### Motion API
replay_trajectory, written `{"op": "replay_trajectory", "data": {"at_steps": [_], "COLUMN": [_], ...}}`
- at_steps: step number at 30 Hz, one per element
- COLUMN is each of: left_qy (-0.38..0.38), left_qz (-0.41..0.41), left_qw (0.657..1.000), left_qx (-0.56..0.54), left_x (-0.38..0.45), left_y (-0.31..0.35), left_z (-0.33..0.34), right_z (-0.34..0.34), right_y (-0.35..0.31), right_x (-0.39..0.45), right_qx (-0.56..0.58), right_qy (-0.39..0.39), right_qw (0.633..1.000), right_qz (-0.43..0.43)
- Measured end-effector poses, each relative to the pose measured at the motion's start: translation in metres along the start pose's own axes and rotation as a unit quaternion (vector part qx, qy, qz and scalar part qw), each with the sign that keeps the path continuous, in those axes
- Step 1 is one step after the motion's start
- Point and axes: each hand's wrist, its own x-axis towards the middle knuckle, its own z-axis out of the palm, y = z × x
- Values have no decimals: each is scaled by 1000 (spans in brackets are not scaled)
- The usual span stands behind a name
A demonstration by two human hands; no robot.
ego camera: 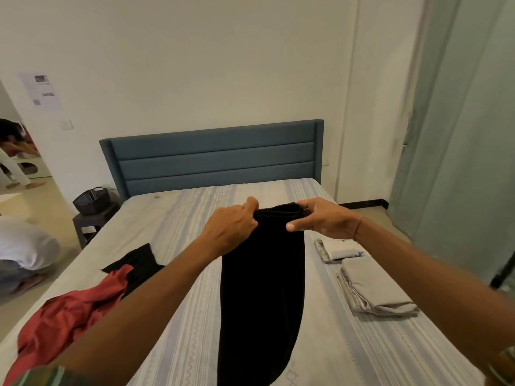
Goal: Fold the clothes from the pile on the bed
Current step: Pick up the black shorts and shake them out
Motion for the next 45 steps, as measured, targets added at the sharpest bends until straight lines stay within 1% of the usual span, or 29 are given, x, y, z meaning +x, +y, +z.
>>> {"op": "replay_trajectory", "data": {"at_steps": [2, 4, 7, 8, 10, 12, 13, 15, 17, 19, 22, 25, 28, 30, 32, 34, 36, 37, 38, 40, 41, 42, 45], "left_qy": [-1, -1, 1, 12, 38, 47, 41, 17, 14, 24, 34, 41, 5, 8, 24, 26, 50, 64, 72, 78, 81, 85, 101], "left_qz": [1, 12, 37, 50, 72, 68, 61, 50, 44, 39, 37, 63, 103, 122, 144, 153, 156, 157, 157, 158, 163, 166, 158], "left_qw": [1000, 1000, 999, 999, 995, 993, 995, 998, 987, 984, 990, 994, 993, 991, 988, 987, 986, 985, 983, 982, 981, 980, 979], "left_qx": [-16, -16, -22, -7, 56, 85, 69, -43, -153, -175, -131, -74, -50, -47, -52, -33, 15, 38, 56, 70, 72, 72, 79], "left_x": [1, 1, -2, -4, -6, -2, 0, 2, 1, 3, 3, 4, 6, 8, 10, 13, 17, 18, 18, 18, 17, 17, 14], "left_y": [-10, -19, -25, -26, -26, -25, -23, -15, -5, 3, 9, 13, 18, 21, 24, 27, 26, 26, 26, 24, 23, 22, 19], "left_z": [-3, -7, -16, -19, -20, -18, -17, -14, -9, -4, -1, -2, -5, -8, -11, -15, -20, -22, -27, -34, -38, -42, -54], "right_z": [10, 19, 30, 34, 42, 47, 49, 51, 54, 57, 59, 58, 57, 58, 60, 62, 58, 57, 57, 61, 64, 66, 64], "right_y": [1, 1, -1, -2, -6, -10, -12, -16, -20, -23, -25, -27, -27, -25, -23, -16, 7, 26, 50, 101, 125, 145, 184], "right_x": [-5, -7, -7, -6, -3, -1, 0, 2, 1, 2, 0, -4, -8, -13, -19, -29, -36, -40, -43, -48, -50, -51, -49], "right_qx": [-85, -113, -73, -62, -75, -97, -100, -98, -94, -109, -162, -226, -260, -238, -185, -124, -79, -77, -115, -250, -291, -303, -280], "right_qy": [65, 119, 117, 112, 109, 104, 103, 108, 115, 121, 124, 143, 137, 141, 160, 153, 108, 76, 47, 7, 4, 12, 56], "right_qw": [992, 980, 980, 981, 977, 972, 971, 970, 971, 970, 966, 950, 942, 948, 956, 971, 986, 991, 990, 968, 957, 953, 956], "right_qz": [-64, -115, -143, -147, -169, -190, -193, -193, -189, -180, -157, -159, -161, -156, -158, -135, -104, -84, -68, -20, 4, 24, 68]}}
